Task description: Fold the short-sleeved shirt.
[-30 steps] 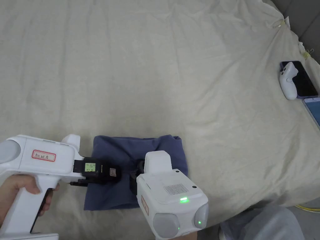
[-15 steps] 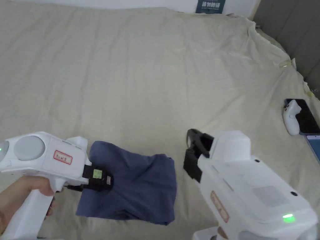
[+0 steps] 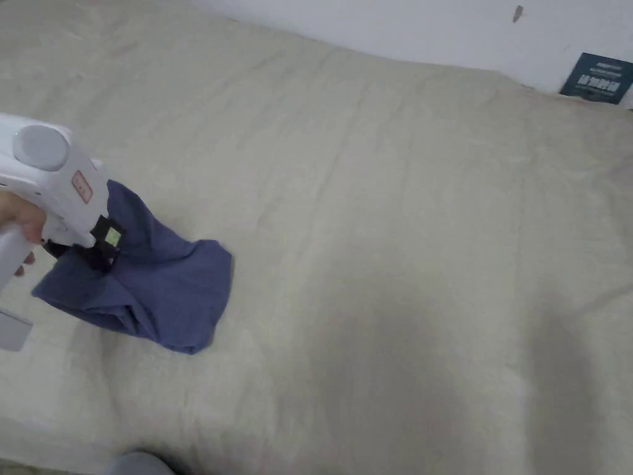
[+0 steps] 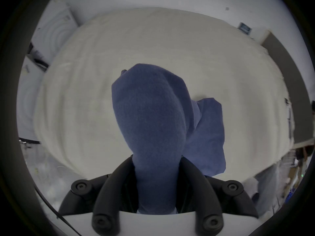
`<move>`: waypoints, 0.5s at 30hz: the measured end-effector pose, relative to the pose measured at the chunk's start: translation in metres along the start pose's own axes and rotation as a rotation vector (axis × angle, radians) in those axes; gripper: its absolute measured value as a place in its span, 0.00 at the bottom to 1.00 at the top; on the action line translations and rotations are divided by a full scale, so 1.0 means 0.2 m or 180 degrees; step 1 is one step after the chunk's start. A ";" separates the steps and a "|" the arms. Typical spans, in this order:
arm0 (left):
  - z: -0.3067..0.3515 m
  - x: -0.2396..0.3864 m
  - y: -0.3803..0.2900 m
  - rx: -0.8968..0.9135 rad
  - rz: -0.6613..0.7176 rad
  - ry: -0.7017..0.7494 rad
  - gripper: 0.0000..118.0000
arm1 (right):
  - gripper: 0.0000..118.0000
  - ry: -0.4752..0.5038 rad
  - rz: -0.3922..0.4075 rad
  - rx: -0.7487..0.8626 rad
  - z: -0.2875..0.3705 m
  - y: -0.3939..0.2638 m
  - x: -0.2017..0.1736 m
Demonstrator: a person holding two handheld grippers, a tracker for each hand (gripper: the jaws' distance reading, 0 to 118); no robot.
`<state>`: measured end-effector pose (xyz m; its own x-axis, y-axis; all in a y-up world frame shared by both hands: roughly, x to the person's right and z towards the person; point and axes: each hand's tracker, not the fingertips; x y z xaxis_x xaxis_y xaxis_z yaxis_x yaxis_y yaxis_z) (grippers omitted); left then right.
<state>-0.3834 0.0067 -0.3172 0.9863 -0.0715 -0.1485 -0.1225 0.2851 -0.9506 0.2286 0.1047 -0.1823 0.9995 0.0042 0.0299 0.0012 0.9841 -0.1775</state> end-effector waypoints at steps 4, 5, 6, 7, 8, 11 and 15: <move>-0.07 -0.37 0.09 -0.0108 0.0070 0.0662 0.18 | 0.00 -0.0109 -0.0020 -0.0154 -0.05 -0.04 -0.05; -0.10 -0.46 0.11 -0.0100 0.0141 0.0791 0.19 | 0.00 -0.0119 -0.0025 -0.0195 -0.07 -0.05 -0.07; -0.12 -0.54 0.13 -0.0097 0.0149 0.0921 0.20 | 0.00 -0.0138 -0.0037 -0.0237 -0.09 -0.06 -0.08; -0.14 -0.61 0.14 -0.0093 0.0151 0.1075 0.21 | 0.00 -0.0155 -0.0054 -0.0255 -0.11 -0.06 -0.10; -0.17 -0.68 0.16 -0.0108 0.0228 0.1280 0.24 | 0.00 -0.0172 -0.0055 -0.0281 -0.13 -0.07 -0.13; -0.22 -0.81 0.16 -0.0043 0.0198 0.1781 0.49 | 0.00 -0.0202 -0.0009 -0.0340 -0.17 -0.09 -0.19; -0.20 -0.86 0.11 0.0260 0.0083 0.2668 0.85 | 0.00 -0.0130 0.0041 -0.0431 -0.23 -0.09 -0.26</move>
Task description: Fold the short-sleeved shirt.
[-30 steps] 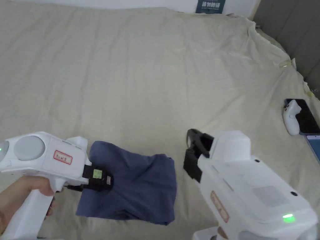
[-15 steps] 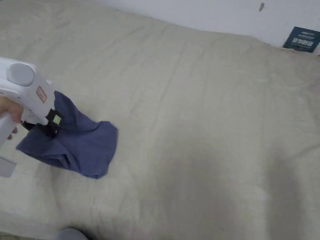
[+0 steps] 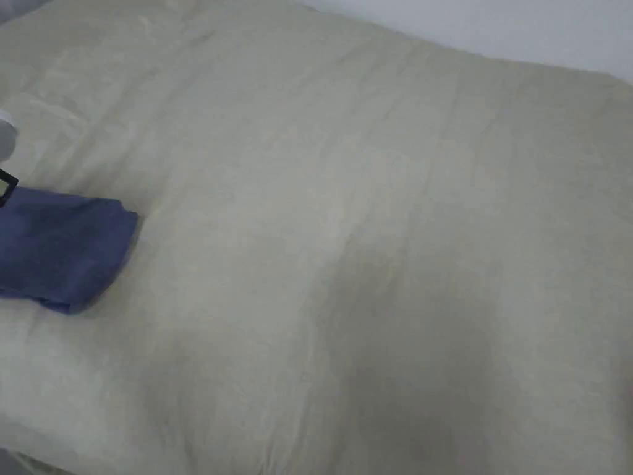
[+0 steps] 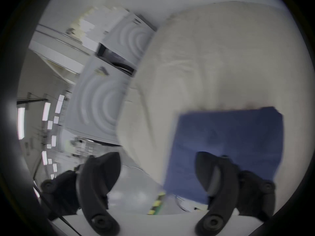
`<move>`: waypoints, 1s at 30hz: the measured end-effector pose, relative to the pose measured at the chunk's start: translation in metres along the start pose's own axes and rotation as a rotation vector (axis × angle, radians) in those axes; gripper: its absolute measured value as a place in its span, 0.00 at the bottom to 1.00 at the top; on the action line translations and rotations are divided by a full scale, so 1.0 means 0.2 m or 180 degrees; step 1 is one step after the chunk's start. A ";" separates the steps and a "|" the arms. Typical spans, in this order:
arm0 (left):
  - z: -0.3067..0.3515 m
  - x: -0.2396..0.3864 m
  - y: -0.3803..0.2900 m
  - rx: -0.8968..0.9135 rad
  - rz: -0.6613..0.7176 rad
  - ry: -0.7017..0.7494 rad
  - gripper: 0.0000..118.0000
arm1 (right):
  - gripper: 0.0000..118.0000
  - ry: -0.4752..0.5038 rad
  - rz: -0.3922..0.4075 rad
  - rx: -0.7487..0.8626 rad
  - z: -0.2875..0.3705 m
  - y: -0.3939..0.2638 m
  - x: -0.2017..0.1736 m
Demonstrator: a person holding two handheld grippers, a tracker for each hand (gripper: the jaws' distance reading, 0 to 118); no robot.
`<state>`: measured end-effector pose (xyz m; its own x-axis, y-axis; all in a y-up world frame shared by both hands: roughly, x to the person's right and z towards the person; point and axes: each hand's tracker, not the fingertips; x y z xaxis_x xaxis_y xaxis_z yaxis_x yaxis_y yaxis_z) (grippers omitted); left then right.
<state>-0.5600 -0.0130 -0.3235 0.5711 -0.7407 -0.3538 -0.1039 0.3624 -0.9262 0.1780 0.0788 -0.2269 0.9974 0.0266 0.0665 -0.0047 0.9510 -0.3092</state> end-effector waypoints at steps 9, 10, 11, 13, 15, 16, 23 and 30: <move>0.73 -0.08 0.00 0.1792 0.1077 0.0050 0.85 | 0.00 0.0232 0.0060 0.0169 0.04 0.05 0.03; 0.86 -0.07 -0.01 0.1995 0.1257 -0.0159 0.84 | 0.00 0.0266 0.0045 0.0196 0.05 0.06 0.06; 1.00 -0.05 -0.03 0.2216 0.1447 -0.0346 0.83 | 0.00 0.0245 0.0070 0.0232 0.06 0.06 0.08; 1.22 -0.01 -0.05 0.2485 0.1632 -0.0661 0.80 | 0.00 0.0249 0.0113 0.0240 0.08 0.07 0.15; 1.45 0.06 -0.10 0.2773 0.1679 -0.0951 0.70 | 0.00 0.0247 0.0092 0.0269 0.11 0.07 0.22; 1.54 0.11 -0.12 0.2926 0.1708 -0.1079 0.59 | 0.00 0.0246 0.0083 0.0302 0.13 0.08 0.25; 2.09 0.46 -0.30 0.3281 0.1698 -0.1810 0.00 | 0.00 0.0262 0.0117 0.0433 0.18 0.10 0.23; 2.33 0.70 -0.47 0.3306 0.1652 -0.2327 0.00 | 0.00 0.0216 -0.0048 0.0762 0.17 0.07 0.49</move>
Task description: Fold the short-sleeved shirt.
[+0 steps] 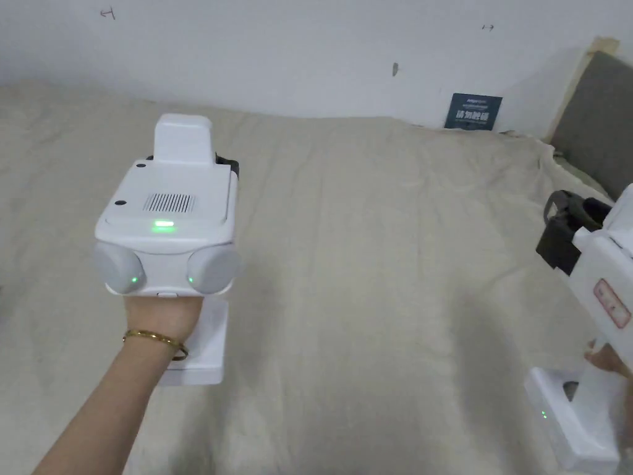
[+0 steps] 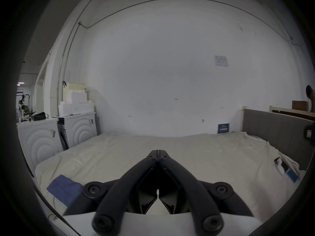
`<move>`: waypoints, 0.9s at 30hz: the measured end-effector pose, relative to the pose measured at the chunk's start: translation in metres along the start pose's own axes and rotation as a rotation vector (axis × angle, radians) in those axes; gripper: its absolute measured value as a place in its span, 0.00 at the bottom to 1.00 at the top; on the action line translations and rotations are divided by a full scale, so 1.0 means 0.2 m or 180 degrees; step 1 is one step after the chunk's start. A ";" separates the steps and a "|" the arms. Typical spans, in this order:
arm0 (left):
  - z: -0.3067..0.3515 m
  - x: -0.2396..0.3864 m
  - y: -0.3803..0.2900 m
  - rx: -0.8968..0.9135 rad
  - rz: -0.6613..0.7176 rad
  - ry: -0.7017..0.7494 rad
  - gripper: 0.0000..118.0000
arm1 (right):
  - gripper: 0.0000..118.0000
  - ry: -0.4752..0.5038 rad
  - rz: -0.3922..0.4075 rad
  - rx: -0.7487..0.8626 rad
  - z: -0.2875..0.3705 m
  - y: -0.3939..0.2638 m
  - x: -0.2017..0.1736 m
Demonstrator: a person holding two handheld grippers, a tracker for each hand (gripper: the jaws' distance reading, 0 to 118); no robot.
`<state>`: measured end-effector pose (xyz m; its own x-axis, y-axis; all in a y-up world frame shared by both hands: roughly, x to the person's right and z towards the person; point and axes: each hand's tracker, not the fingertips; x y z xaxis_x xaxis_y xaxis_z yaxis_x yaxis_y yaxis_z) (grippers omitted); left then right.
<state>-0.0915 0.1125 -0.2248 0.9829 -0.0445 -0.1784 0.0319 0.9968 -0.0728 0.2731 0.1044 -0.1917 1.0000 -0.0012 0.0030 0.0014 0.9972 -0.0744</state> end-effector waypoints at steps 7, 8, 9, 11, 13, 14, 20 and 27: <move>0.21 0.12 -0.15 0.0063 -0.0128 -0.0070 0.00 | 0.00 -0.0007 -0.0031 -0.0042 0.13 -0.03 -0.05; 0.23 0.12 -0.16 0.0068 -0.0130 -0.0076 0.00 | 0.00 -0.0004 -0.0056 -0.0052 0.16 -0.03 -0.05; 0.24 0.11 -0.18 0.0072 -0.0137 -0.0082 0.00 | 0.00 0.0001 -0.0066 -0.0077 0.18 -0.05 -0.05; 0.29 0.11 -0.20 0.0067 -0.0099 -0.0091 0.00 | 0.00 -0.0048 0.0037 -0.0104 0.23 -0.08 -0.05; 0.32 0.09 -0.23 0.0071 -0.0050 -0.0128 0.00 | 0.00 -0.0063 0.0092 -0.0145 0.26 -0.10 -0.04; 0.33 0.09 -0.24 0.0048 -0.0041 -0.0130 0.00 | 0.00 -0.0062 0.0064 -0.0159 0.29 -0.12 -0.05; 0.34 0.05 -0.29 -0.0024 -0.0031 -0.0199 0.00 | 0.00 -0.0129 -0.0072 -0.0209 0.32 -0.17 0.02; 0.33 0.04 -0.36 -0.0158 -0.0004 -0.0230 0.00 | 0.00 -0.0096 -0.0100 -0.0232 0.30 -0.20 0.03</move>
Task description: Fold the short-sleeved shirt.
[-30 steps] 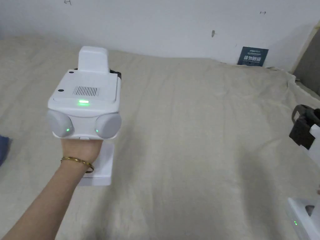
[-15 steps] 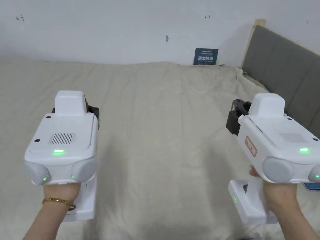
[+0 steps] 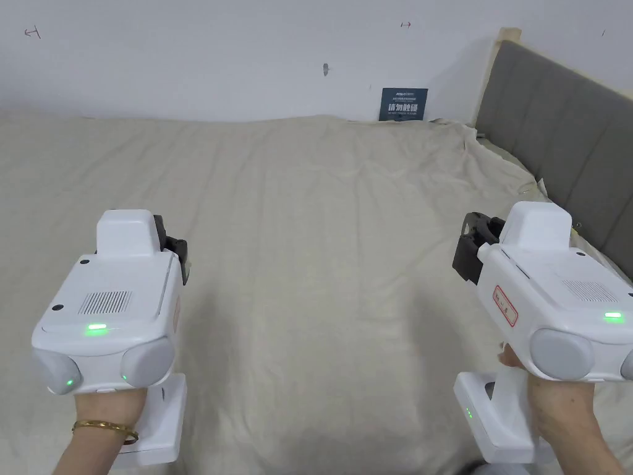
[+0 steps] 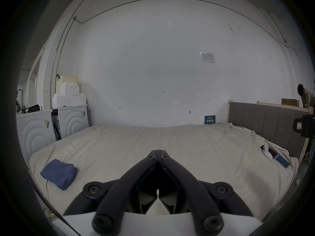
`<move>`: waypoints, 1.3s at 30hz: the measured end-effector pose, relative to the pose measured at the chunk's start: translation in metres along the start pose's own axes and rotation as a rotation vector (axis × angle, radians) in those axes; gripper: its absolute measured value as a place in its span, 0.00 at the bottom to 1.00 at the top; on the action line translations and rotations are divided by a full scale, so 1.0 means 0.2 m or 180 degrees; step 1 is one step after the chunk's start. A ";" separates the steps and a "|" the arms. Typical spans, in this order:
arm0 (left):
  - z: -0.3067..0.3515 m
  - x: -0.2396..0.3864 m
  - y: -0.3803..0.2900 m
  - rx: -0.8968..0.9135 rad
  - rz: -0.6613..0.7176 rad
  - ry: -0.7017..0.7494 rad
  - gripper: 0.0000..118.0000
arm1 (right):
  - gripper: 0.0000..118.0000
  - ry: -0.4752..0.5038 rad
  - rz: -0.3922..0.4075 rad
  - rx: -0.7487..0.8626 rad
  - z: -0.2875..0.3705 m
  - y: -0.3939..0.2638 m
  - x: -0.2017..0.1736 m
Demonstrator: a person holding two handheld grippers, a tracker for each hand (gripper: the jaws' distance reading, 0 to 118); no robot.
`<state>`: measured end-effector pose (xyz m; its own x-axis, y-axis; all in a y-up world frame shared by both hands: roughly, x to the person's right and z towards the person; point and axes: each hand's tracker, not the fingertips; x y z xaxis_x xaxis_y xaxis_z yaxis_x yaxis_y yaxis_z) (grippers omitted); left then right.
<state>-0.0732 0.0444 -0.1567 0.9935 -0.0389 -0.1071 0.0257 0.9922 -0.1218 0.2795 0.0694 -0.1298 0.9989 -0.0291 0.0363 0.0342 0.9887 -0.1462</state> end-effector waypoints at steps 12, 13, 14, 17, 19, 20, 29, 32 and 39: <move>-0.03 0.01 -0.03 -0.0056 -0.0087 -0.0009 0.00 | 0.00 0.0078 -0.0008 -0.0108 -0.04 -0.04 -0.08; -0.04 0.01 -0.03 -0.0052 -0.0079 -0.0002 0.00 | 0.00 0.0076 -0.0012 -0.0112 -0.05 -0.04 -0.07; -0.04 0.01 -0.03 -0.0066 -0.0049 -0.0016 0.00 | 0.00 0.0081 -0.0011 -0.0116 -0.05 -0.03 -0.07; -0.05 0.00 -0.03 -0.0065 -0.0030 -0.0008 0.00 | 0.00 0.0081 -0.0005 -0.0096 -0.05 -0.02 -0.08; -0.05 0.00 -0.03 -0.0063 -0.0039 -0.0012 0.00 | 0.00 0.0074 -0.0014 -0.0079 -0.04 -0.01 -0.09; -0.05 0.00 -0.02 -0.0055 -0.0032 -0.0020 0.00 | 0.00 0.0082 -0.0024 -0.0074 -0.04 0.00 -0.09; -0.05 0.00 -0.01 -0.0021 -0.0049 -0.0019 0.00 | 0.00 0.0106 -0.0025 -0.0070 -0.05 -0.01 -0.09; -0.05 0.00 -0.01 -0.0013 -0.0066 -0.0036 0.00 | 0.00 0.0098 -0.0005 -0.0078 -0.05 -0.01 -0.09; -0.05 0.00 -0.01 -0.0006 -0.0058 -0.0031 0.00 | 0.00 0.0089 -0.0014 -0.0091 -0.05 -0.02 -0.08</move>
<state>-0.0742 0.0418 -0.1670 0.9939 -0.0558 -0.0953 0.0436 0.9911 -0.1256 0.2636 0.0652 -0.1402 0.9992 -0.0380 0.0093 0.0390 0.9839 -0.1744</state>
